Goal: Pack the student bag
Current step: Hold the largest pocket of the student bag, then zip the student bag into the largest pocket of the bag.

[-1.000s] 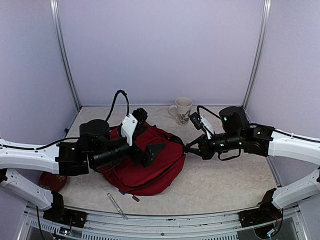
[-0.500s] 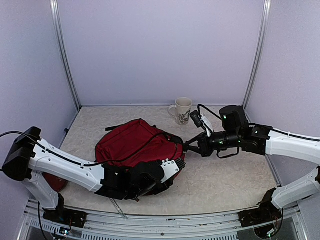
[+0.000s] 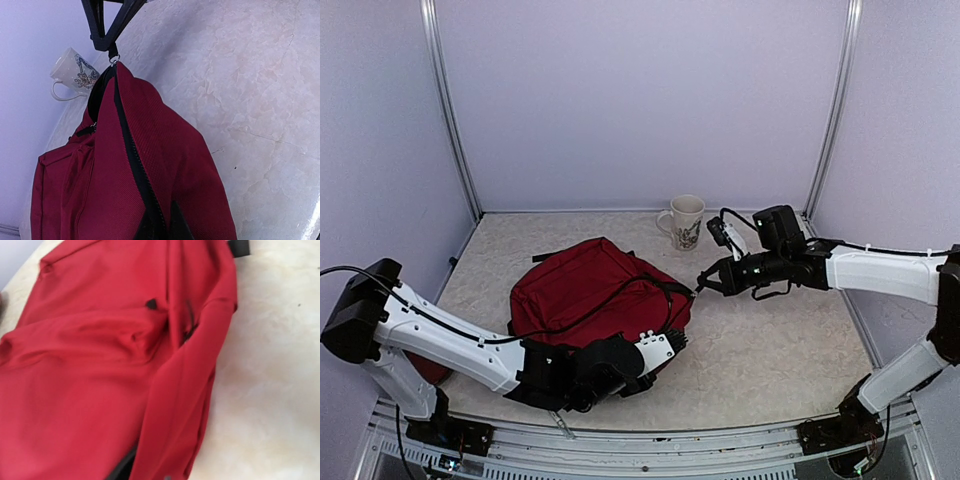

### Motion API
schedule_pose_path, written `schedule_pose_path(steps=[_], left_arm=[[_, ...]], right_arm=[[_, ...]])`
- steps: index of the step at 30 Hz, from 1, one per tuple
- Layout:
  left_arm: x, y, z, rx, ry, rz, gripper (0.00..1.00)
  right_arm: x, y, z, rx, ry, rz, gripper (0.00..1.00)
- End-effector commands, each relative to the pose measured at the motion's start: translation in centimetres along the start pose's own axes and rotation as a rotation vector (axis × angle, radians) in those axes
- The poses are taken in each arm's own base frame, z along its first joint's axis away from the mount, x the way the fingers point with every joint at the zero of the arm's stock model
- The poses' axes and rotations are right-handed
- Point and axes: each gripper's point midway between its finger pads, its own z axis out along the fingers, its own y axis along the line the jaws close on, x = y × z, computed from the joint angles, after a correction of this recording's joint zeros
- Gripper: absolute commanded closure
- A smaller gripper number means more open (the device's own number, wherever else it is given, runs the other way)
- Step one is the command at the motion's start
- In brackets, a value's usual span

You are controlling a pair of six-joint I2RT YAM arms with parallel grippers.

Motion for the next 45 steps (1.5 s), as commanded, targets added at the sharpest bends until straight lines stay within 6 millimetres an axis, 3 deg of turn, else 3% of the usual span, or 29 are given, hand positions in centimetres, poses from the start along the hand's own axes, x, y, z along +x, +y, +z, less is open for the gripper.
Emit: schedule_pose_path(steps=[1,6,10,13,16,19,22,27,31,34,35,38,45], left_arm=[[1.0,-2.2,-2.1,0.111,0.008,0.103,1.0],[0.6,-2.9,-3.2,0.16,-0.03,0.134,1.0],[-0.3,-2.2,-4.4,0.174,-0.09,0.125,1.0],[-1.2,-0.9,-5.4,0.156,-0.109,0.117,1.0],[-2.3,1.3,-6.6,0.107,-0.136,0.117,1.0],[-3.4,4.1,-7.3,0.035,-0.175,0.11,1.0],[-5.0,7.0,-7.5,0.002,-0.24,0.076,1.0],[-10.7,9.9,-9.0,-0.002,-0.421,0.116,1.0],[-16.0,10.0,-9.1,0.043,-0.522,0.174,1.0],[-18.4,9.1,-9.6,0.126,-0.618,0.156,1.0],[-18.2,9.4,-9.4,0.151,-0.638,0.124,1.0],[-14.4,9.7,-7.6,0.219,-0.614,0.016,1.0],[-7.0,7.6,-5.3,0.237,-0.408,-0.014,1.0]], right_arm=[[-8.2,-4.6,-1.4,0.16,-0.218,-0.069,1.0],[-10.2,-7.0,0.7,0.216,-0.241,-0.082,1.0],[-11.3,-9.4,1.6,0.309,-0.295,-0.052,1.0],[-13.0,-9.9,1.2,0.349,-0.33,-0.055,1.0],[-14.8,-9.1,-0.6,0.372,-0.37,-0.084,1.0],[-16.3,-7.5,-3.5,0.377,-0.412,-0.135,1.0],[-17.4,-4.6,-6.2,0.313,-0.452,-0.205,1.0],[-19.2,-0.1,-11.3,0.246,-0.517,-0.313,1.0],[-20.5,3.6,-16.3,0.209,-0.579,-0.39,1.0],[-20.1,6.1,-19.0,0.161,-0.604,-0.443,1.0],[-19.6,6.7,-19.5,0.141,-0.602,-0.45,1.0],[-17.2,7.9,-19.2,0.044,-0.572,-0.443,1.0],[-10.8,6.9,-15.1,-0.087,-0.466,-0.312,1.0]])
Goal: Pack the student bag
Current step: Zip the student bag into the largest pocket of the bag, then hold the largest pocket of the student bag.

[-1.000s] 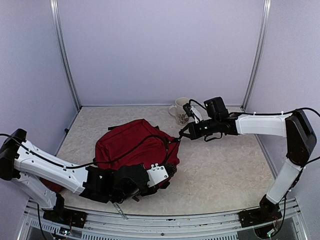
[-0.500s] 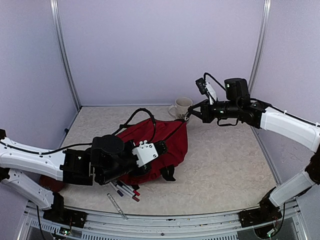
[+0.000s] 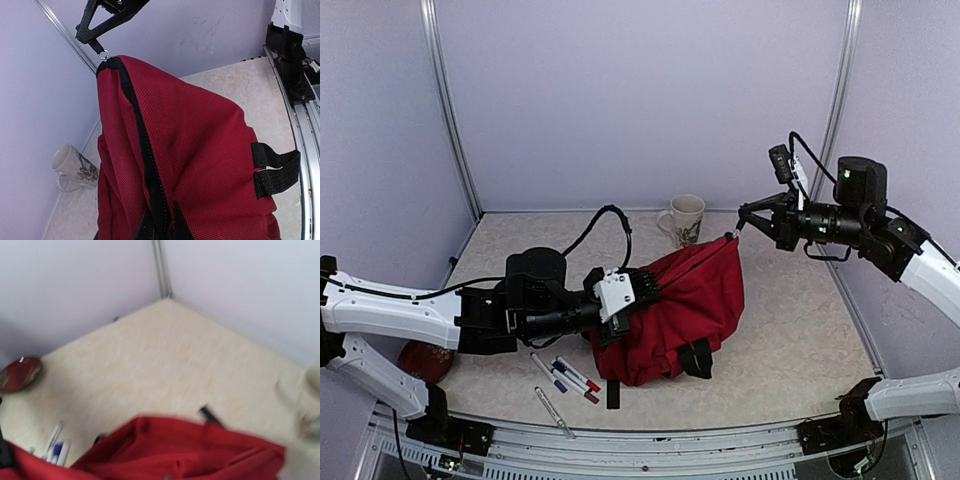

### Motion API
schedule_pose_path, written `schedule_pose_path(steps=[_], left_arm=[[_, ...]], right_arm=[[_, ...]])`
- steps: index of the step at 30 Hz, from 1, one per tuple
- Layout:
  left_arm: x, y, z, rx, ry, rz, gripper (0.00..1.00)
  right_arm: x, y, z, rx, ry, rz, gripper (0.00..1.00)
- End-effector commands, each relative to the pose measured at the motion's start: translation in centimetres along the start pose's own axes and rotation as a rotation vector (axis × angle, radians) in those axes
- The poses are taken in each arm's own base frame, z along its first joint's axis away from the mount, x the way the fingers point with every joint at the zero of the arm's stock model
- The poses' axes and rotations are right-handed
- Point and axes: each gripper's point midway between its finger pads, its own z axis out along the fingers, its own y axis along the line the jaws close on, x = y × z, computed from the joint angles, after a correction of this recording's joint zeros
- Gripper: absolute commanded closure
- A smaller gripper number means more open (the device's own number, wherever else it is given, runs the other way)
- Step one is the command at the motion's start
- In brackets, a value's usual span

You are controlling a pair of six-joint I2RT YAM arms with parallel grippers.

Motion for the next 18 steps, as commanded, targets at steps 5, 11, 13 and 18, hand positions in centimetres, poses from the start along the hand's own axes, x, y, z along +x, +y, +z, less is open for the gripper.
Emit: schedule_pose_path(steps=[5,11,13,18], left_arm=[[5.9,-0.1,-2.2,-0.043,0.184,-0.147,1.0],[4.8,-2.8,-2.7,0.058,0.204,-0.288,0.35],[3.5,-4.4,-2.5,0.092,0.184,-0.282,0.18],[-3.0,-7.9,0.3,0.18,0.087,-0.287,0.07]], right_arm=[[3.0,1.4,1.1,-0.145,-0.057,0.108,1.0],[8.8,1.4,3.8,-0.223,0.07,0.242,1.0],[8.7,1.7,3.8,-0.243,0.045,0.248,1.0],[9.2,1.4,4.0,-0.228,0.052,0.259,1.0]])
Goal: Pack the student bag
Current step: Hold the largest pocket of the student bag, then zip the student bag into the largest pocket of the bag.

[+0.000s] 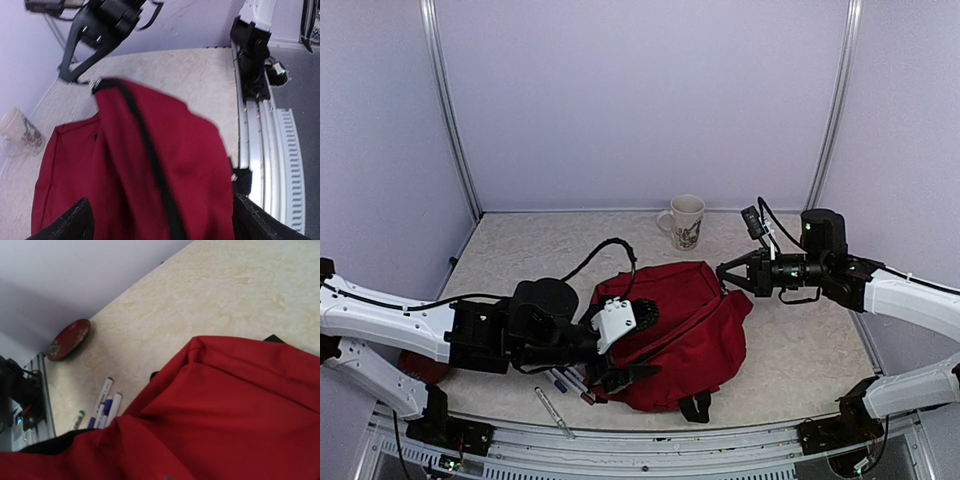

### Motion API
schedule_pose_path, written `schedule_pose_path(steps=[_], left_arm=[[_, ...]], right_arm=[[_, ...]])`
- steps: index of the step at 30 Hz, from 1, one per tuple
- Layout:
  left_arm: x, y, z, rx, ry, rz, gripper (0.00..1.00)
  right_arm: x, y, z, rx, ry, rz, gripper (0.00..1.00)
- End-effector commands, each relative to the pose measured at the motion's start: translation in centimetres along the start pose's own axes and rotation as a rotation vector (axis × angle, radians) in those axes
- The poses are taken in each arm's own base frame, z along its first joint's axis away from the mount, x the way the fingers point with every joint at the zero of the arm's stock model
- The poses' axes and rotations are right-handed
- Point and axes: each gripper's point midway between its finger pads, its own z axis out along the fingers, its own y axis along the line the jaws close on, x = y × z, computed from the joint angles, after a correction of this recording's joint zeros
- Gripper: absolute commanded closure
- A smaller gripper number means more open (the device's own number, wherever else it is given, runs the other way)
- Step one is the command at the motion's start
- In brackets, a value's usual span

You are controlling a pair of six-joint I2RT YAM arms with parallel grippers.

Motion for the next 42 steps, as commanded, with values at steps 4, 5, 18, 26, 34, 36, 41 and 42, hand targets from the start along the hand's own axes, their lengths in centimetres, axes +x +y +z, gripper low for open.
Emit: schedule_pose_path(steps=[4,5,18,26,34,36,41,42], left_arm=[[-7.5,-2.7,4.8,-0.037,-0.05,-0.02,0.1],[-7.7,-2.7,5.8,-0.046,-0.033,-0.021,0.11],[-3.7,3.3,9.7,-0.29,0.113,-0.045,0.28],[-1.3,3.2,9.9,-0.286,0.175,-0.02,0.87],[-3.8,3.0,6.0,-0.337,0.063,0.049,1.0],[-4.0,2.6,5.1,-0.329,0.029,0.073,1.0],[-4.4,0.7,3.8,-0.266,-0.026,0.125,1.0],[-4.6,0.1,3.6,-0.244,-0.037,0.143,1.0]], right_arm=[[-2.6,1.1,-0.4,-0.036,-0.074,-0.037,1.0],[-2.8,1.1,-0.5,-0.035,-0.077,-0.038,1.0],[-3.1,1.4,-0.9,-0.02,-0.079,-0.057,1.0],[-3.4,1.2,-1.0,-0.01,-0.086,-0.06,1.0],[-0.5,-5.6,-2.1,0.095,-0.089,0.149,1.0],[-0.5,-7.9,-3.2,0.109,-0.143,0.238,1.0],[-0.2,-13.2,-2.8,0.249,-0.127,0.286,1.0],[-0.1,-14.2,-2.7,0.275,-0.113,0.277,1.0]])
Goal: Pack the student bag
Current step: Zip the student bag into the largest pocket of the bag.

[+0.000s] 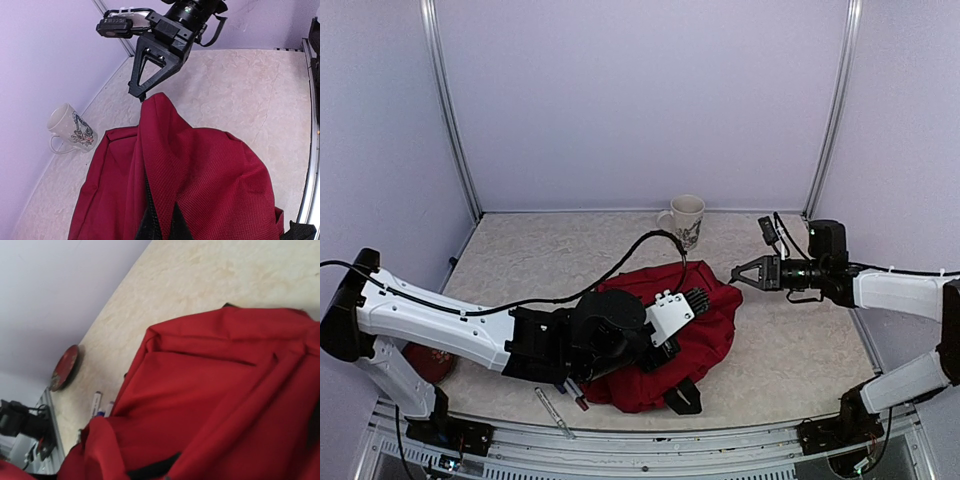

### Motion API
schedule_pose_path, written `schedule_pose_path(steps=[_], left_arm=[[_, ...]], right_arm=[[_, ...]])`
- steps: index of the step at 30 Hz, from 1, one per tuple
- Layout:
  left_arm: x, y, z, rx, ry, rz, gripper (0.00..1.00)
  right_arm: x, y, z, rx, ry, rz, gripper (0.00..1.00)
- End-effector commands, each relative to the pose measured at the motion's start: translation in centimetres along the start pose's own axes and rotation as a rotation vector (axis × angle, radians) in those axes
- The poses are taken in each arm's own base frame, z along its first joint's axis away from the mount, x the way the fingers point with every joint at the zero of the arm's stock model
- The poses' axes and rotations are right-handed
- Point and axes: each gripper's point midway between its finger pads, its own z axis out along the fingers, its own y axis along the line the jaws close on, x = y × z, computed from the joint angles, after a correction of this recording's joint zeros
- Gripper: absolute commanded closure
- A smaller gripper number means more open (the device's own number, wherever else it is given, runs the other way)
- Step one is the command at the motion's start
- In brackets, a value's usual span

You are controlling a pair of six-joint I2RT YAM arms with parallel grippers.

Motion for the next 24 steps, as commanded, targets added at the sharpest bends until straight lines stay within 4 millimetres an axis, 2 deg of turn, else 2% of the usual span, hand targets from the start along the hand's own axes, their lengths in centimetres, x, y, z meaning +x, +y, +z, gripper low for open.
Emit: schedule_pose_path(steps=[1,6,8,10,14,17,20,22,23,24], left_arm=[[-2.2,-1.7,-2.9,0.071,-0.097,0.074,1.0],[-2.3,-2.6,-3.9,0.123,-0.117,0.081,1.0],[-2.1,-3.6,-4.0,0.159,-0.12,0.085,1.0],[-1.5,-4.6,-3.8,0.186,-0.112,0.076,1.0],[0.7,-6.1,-2.6,0.212,-0.081,0.042,1.0],[0.8,-8.4,-1.9,0.295,-0.09,0.016,1.0],[-0.2,-10.4,-1.0,0.363,-0.096,0.0,1.0],[-0.6,-11.6,0.0,0.396,-0.087,0.0,1.0],[-1.3,-12.1,0.5,0.412,-0.091,-0.005,0.92],[-1.6,-12.8,0.9,0.438,-0.087,-0.004,0.65]], right_arm=[[-4.7,-6.3,-0.7,0.231,-0.121,-0.027,1.0],[-5.6,-11.5,-1.2,0.365,-0.12,0.012,1.0],[-5.4,-12.4,-1.0,0.385,-0.106,0.014,1.0],[-4.8,-12.4,-0.7,0.37,-0.101,0.037,1.0],[-3.4,-10.8,-0.9,0.344,-0.095,0.035,1.0],[-1.9,-9.3,-1.0,0.295,-0.05,0.045,1.0],[-1.1,-8.0,-1.8,0.286,-0.028,0.055,0.68],[-0.9,-7.3,-2.5,0.296,-0.023,0.058,0.55],[-1.0,-6.9,-2.8,0.303,-0.024,0.056,0.51],[-1.0,-6.8,-3.2,0.319,-0.023,0.058,0.4]])
